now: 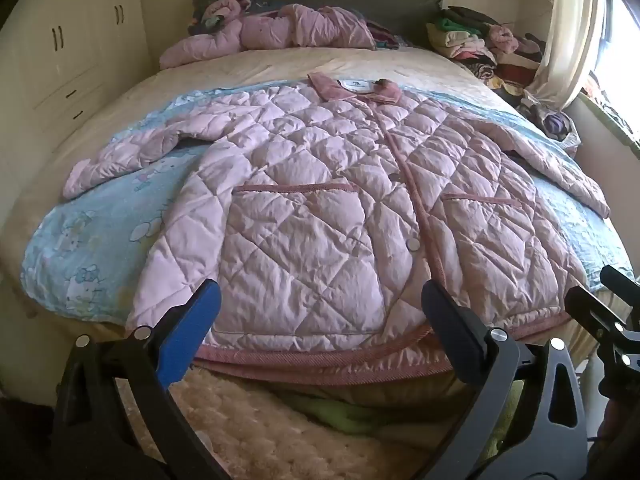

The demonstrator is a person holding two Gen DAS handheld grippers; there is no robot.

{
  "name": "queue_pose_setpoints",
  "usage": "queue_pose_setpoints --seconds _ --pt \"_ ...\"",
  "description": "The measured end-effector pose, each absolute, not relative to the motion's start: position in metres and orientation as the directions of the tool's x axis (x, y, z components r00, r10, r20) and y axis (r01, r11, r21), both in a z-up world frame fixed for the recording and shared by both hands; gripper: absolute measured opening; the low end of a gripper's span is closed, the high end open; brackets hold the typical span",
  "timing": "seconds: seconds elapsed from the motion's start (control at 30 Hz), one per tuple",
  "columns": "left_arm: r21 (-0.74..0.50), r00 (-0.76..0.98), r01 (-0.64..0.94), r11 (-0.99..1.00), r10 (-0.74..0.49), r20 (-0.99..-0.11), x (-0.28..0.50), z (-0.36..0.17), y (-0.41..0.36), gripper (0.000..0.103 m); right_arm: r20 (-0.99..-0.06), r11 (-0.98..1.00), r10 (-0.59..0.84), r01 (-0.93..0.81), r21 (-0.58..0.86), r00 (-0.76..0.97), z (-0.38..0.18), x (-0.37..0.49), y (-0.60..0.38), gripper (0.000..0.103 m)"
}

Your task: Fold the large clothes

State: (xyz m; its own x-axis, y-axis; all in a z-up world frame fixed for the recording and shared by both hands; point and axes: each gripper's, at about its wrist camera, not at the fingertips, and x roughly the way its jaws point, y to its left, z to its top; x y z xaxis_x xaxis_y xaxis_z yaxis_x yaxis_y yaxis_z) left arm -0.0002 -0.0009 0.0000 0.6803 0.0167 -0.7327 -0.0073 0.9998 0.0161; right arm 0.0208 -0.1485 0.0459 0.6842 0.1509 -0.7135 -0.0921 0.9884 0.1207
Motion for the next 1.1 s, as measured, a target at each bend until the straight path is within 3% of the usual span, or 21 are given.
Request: queue_pose_setpoints --seconds 1.1 --pt "-0.004 0.673 -0.002 1.000 -0.002 -0.739 0.0009 -0.0027 -0.0031 0.094 -0.710 0.992 0.126 -0.084 0.094 0.692 0.0455 0.0211 -0.1473 0.099"
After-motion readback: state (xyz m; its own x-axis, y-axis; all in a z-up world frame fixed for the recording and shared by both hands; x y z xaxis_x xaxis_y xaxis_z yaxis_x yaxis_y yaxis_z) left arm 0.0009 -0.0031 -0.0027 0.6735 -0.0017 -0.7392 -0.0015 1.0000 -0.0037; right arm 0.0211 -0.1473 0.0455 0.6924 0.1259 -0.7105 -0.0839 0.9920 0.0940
